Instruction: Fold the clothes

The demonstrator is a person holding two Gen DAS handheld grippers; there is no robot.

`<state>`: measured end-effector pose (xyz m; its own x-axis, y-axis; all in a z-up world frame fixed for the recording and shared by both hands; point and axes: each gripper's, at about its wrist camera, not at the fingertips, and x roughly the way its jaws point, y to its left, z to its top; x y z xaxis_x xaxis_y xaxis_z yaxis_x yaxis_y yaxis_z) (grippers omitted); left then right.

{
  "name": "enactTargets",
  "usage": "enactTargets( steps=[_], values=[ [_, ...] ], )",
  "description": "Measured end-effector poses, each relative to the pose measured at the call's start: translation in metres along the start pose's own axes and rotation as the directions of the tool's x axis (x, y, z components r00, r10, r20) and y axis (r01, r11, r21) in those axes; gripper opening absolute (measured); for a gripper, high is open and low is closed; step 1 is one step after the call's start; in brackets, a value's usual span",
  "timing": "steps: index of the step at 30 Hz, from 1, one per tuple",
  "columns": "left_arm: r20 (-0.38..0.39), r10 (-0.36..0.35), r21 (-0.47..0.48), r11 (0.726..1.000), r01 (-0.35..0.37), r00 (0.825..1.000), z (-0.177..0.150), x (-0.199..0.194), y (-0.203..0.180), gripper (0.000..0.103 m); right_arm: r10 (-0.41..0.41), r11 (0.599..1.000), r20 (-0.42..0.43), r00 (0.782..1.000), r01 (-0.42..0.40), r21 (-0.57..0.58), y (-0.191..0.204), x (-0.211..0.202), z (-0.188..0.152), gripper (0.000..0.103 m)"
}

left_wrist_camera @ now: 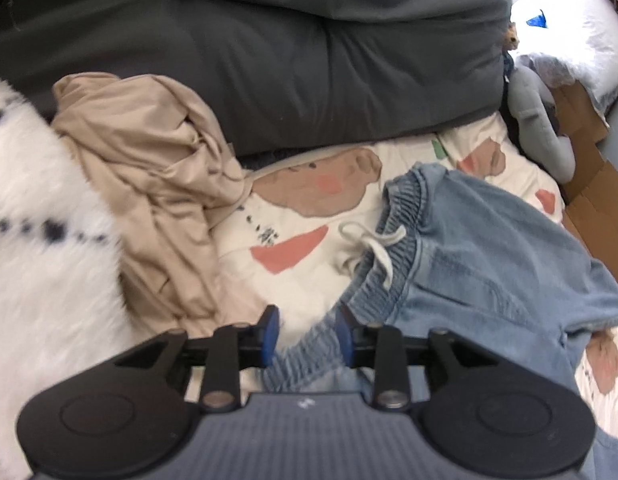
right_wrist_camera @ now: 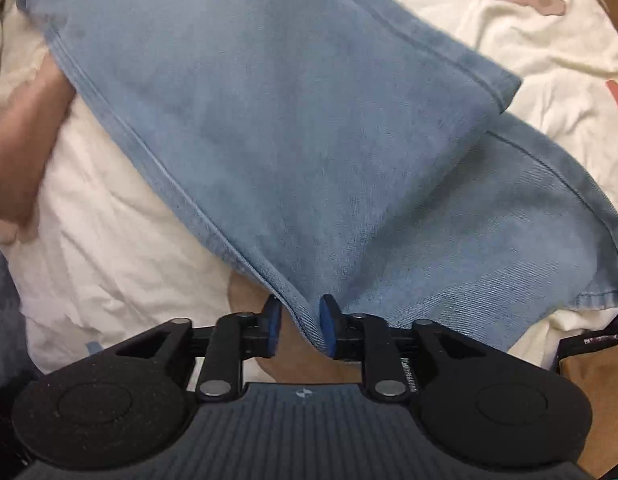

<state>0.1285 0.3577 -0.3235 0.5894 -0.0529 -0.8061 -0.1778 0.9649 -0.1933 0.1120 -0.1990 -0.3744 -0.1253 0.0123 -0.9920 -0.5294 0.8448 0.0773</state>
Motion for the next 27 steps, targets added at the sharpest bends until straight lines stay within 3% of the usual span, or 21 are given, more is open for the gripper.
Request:
enactTargets(
  steps=[9,12,15,19,27],
  values=[
    [-0.043,0.004,0.094,0.996,0.0,0.999,0.022,0.066,-0.013,0.033,0.007,0.998,0.122,0.993,-0.014,0.059,-0.009,-0.026,0.012,0.038],
    [-0.081,-0.025,0.125,0.992,0.035,0.996,0.025,0.087,-0.018,0.033,0.003,0.998,0.153,0.988,-0.013,0.064,-0.009,-0.032,0.018,0.044],
    [-0.102,-0.039,0.156,0.986,0.055,0.994,0.026,0.103,-0.024,0.043,0.0,0.997,0.174,0.985,-0.013,0.075,-0.006,-0.036,0.023,0.044],
    [-0.12,-0.013,0.198,0.98,0.037,0.993,0.029,0.122,-0.025,0.043,0.0,0.997,0.2,0.98,-0.016,0.077,0.004,-0.038,0.026,0.044],
    [-0.155,-0.099,0.169,0.978,0.125,0.983,0.032,0.143,-0.023,0.046,0.024,0.991,0.215,0.976,-0.052,0.124,0.018,-0.027,0.026,0.049]
  ],
)
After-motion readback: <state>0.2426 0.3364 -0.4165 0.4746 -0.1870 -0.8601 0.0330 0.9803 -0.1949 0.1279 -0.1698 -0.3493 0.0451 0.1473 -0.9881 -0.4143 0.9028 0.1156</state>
